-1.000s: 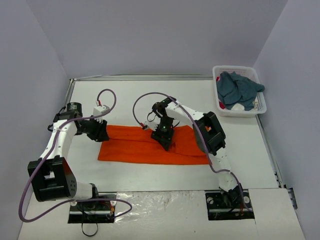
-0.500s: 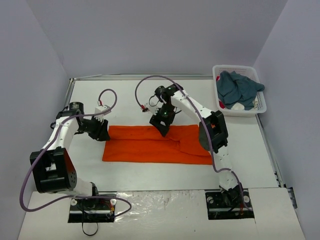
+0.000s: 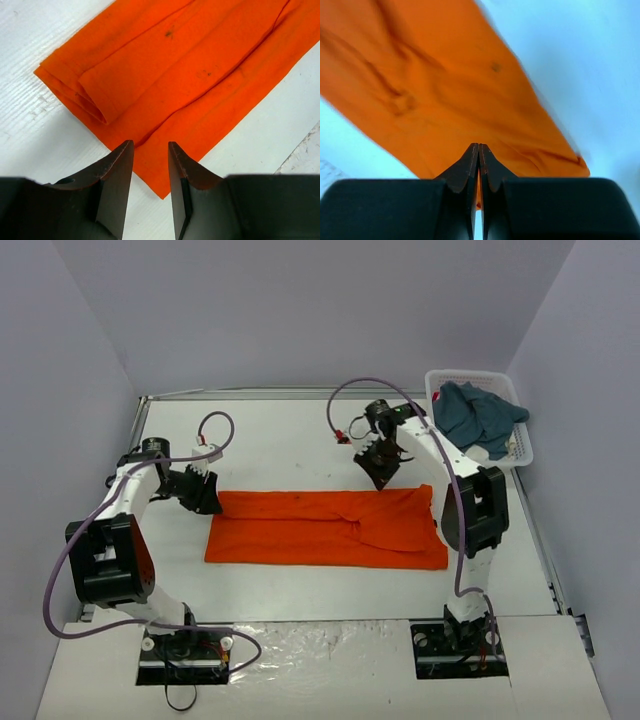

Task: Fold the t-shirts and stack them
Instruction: Fold the other side of the tshirt into a rectangle

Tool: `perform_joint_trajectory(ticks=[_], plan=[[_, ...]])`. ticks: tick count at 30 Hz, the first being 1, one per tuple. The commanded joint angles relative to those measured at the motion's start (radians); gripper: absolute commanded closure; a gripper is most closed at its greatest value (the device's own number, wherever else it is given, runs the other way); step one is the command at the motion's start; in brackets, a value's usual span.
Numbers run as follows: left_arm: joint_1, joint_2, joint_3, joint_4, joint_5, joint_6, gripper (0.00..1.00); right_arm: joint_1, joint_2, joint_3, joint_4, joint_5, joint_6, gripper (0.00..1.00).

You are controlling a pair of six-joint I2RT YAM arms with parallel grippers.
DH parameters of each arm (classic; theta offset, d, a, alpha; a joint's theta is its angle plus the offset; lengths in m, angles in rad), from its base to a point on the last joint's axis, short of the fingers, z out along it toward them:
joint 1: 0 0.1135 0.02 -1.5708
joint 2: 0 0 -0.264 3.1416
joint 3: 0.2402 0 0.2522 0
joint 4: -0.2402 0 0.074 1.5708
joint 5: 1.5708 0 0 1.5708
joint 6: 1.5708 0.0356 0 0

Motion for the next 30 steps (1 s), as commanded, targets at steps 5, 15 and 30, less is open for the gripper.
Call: perform_joint_trajectory(ticks=[5,15,30], plan=[[0.006,0.049,0.072,0.028,0.013,-0.033,0.67,-0.113,-0.151,-0.287,0.154,0.186,0.069,1.0],[0.006,0.181,0.139,0.055,0.004,-0.072,0.68,-0.205,-0.13,-0.358,0.203,0.15,0.073,1.0],[-0.002,0.302,0.171,0.082,-0.016,-0.093,0.67,-0.205,-0.099,-0.357,0.2,0.139,0.073,1.0]])
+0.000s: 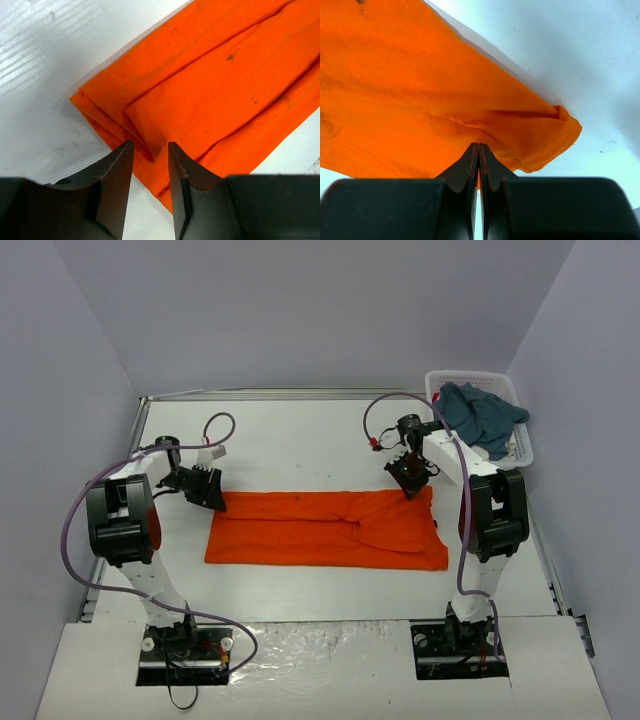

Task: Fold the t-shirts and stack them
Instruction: Fold the other side of the tshirt into a rectangle

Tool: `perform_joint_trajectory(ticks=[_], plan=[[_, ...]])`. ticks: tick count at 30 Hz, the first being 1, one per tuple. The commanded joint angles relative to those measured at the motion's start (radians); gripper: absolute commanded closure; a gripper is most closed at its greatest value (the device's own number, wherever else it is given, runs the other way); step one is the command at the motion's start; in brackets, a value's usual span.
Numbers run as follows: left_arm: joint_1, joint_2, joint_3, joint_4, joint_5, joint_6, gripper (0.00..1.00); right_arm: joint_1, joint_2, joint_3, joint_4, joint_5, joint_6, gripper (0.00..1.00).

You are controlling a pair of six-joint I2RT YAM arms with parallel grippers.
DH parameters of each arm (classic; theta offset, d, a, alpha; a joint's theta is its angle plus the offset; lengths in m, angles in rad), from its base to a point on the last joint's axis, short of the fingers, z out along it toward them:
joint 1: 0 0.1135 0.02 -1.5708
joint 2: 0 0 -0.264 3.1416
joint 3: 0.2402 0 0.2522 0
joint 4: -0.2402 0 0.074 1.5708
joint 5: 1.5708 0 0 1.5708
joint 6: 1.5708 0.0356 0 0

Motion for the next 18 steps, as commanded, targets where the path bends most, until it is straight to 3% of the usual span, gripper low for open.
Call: perform_joint_trajectory(ticks=[1,18], plan=[[-0.004,-0.001,0.042,0.001,0.005,-0.001,0.67,0.005,0.004,-0.011,-0.028,-0.011,0.007,1.0],[-0.042,0.02,0.041,-0.002,0.048,-0.006,0.69,0.005,0.002,-0.027,-0.029,-0.019,0.001,1.0]])
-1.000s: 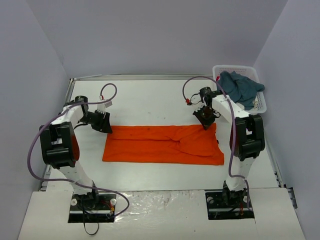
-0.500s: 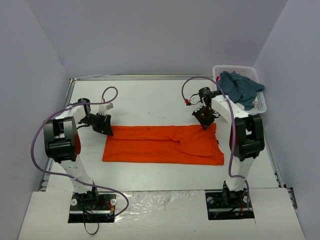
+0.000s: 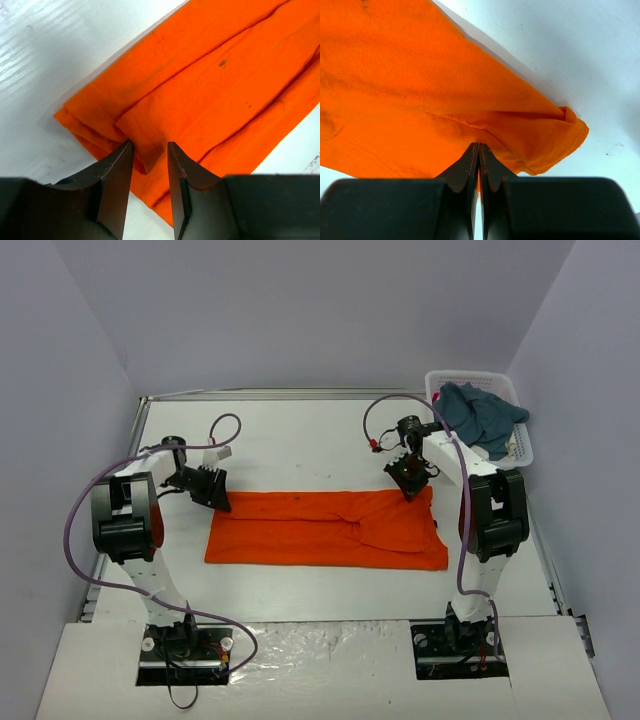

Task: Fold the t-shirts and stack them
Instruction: Fold the other side of the tshirt into a rectangle

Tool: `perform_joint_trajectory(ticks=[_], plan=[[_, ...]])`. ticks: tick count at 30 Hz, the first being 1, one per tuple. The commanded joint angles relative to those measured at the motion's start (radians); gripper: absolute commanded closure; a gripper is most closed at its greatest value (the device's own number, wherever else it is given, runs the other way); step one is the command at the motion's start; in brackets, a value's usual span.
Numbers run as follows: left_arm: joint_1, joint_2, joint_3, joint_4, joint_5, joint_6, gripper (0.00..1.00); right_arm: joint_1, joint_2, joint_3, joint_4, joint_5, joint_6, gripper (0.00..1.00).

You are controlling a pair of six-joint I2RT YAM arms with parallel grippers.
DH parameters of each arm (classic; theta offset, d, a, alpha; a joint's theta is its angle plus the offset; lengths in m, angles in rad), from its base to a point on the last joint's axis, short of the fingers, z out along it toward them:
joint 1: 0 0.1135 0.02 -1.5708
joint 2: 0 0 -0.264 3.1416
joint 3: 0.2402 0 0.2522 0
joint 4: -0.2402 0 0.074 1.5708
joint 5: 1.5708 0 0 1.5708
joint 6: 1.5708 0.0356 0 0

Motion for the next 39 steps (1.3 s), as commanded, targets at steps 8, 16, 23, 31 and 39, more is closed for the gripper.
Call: perform_joint_trajectory(ticks=[8,16,23,31,39], plan=[[-0.028,0.002,0.023,-0.004,0.015,0.01,0.76,0.005,0.004,-0.022,-0.033,-0.009,0.0,1.0],[-0.028,-0.052,-0.014,0.014,-0.003,0.016,0.91,0.006,0.021,-0.017,-0.036,-0.004,0.002,1.0],[-0.04,-0.179,-0.087,0.019,-0.017,0.099,0.95,0.006,0.039,-0.013,-0.041,0.003,0.003,1.0],[-0.043,-0.285,-0.175,0.031,-0.019,0.176,0.94,0.006,0.07,-0.01,-0.045,0.012,0.006,1.0],[-0.044,-0.372,-0.281,0.089,-0.019,0.257,0.94,0.005,0.097,-0.008,-0.051,0.029,0.014,1.0]])
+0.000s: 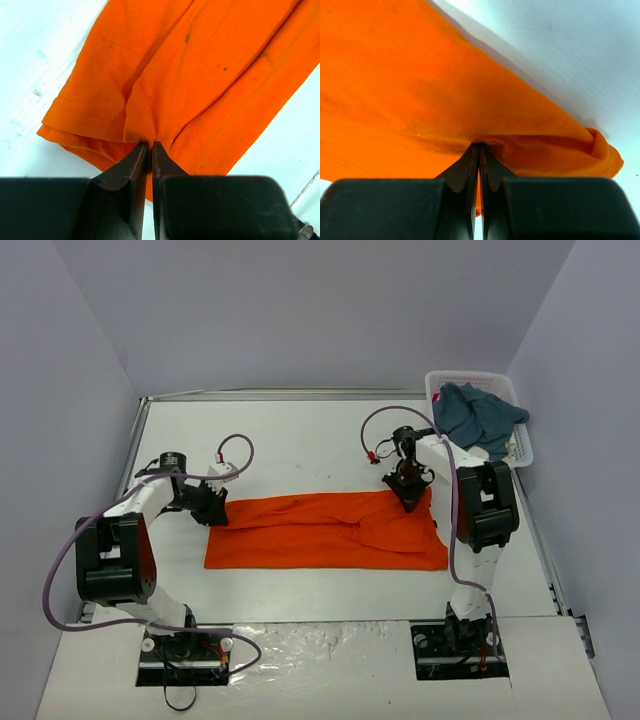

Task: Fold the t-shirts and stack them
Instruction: Fold the other side of the tshirt into a rectangle

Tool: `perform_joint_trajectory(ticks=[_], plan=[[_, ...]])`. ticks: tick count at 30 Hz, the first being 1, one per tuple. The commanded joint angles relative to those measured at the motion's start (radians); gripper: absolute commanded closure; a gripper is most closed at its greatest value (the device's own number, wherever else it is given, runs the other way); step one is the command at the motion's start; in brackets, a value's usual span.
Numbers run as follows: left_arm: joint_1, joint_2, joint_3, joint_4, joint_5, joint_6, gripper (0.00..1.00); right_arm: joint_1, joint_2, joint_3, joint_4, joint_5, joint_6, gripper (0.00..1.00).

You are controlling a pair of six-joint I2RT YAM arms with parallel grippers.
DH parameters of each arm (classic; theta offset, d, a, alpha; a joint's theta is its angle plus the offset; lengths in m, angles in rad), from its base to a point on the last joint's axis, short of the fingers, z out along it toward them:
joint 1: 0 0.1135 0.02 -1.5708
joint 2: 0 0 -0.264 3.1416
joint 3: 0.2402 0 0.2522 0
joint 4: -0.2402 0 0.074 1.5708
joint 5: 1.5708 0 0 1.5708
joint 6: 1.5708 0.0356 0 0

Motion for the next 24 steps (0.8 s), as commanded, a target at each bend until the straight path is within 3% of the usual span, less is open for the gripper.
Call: perform_joint_trajectory(ticks=[1,13,24], plan=[[-0.002,-0.082,-0.037,0.04,0.005,0.07,0.94,0.004,0.006,0.006,-0.054,0.024,0.012,1.0],[-0.002,-0.13,-0.036,0.049,-0.008,0.065,0.84,0.004,0.046,0.02,-0.063,0.038,0.016,1.0],[-0.001,-0.153,-0.026,-0.034,0.012,0.117,0.9,0.004,0.051,0.022,-0.066,0.038,0.013,1.0]])
